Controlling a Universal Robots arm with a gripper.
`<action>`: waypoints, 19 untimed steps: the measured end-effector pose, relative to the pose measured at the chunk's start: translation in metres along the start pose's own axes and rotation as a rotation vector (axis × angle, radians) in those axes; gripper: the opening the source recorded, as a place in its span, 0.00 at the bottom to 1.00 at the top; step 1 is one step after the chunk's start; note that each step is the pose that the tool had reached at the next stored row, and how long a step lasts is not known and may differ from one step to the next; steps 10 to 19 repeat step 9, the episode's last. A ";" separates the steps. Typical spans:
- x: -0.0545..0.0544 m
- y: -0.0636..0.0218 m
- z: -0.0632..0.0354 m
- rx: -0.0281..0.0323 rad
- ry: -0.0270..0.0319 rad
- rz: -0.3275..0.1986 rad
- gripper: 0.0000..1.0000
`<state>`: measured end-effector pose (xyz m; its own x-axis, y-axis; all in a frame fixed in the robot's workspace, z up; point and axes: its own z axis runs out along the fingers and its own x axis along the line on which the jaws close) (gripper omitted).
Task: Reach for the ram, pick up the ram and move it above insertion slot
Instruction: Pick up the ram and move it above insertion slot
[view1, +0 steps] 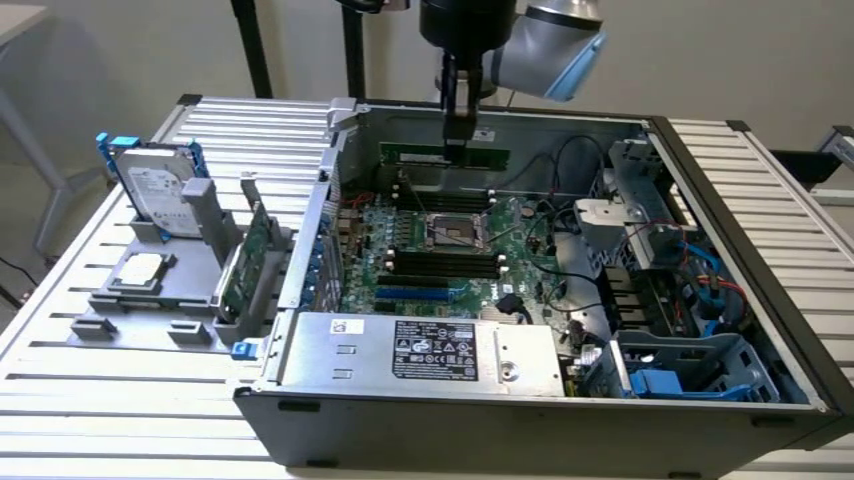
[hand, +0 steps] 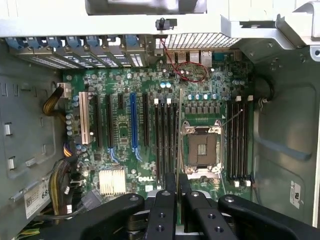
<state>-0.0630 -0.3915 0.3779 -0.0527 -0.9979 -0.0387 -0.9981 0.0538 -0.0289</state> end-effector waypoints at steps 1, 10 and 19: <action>0.000 -0.0006 0.0000 -0.0001 0.0000 -0.001 0.14; 0.000 -0.0019 0.0001 -0.0010 -0.0001 -0.004 0.14; 0.000 -0.0019 0.0001 -0.0010 -0.0001 -0.004 0.14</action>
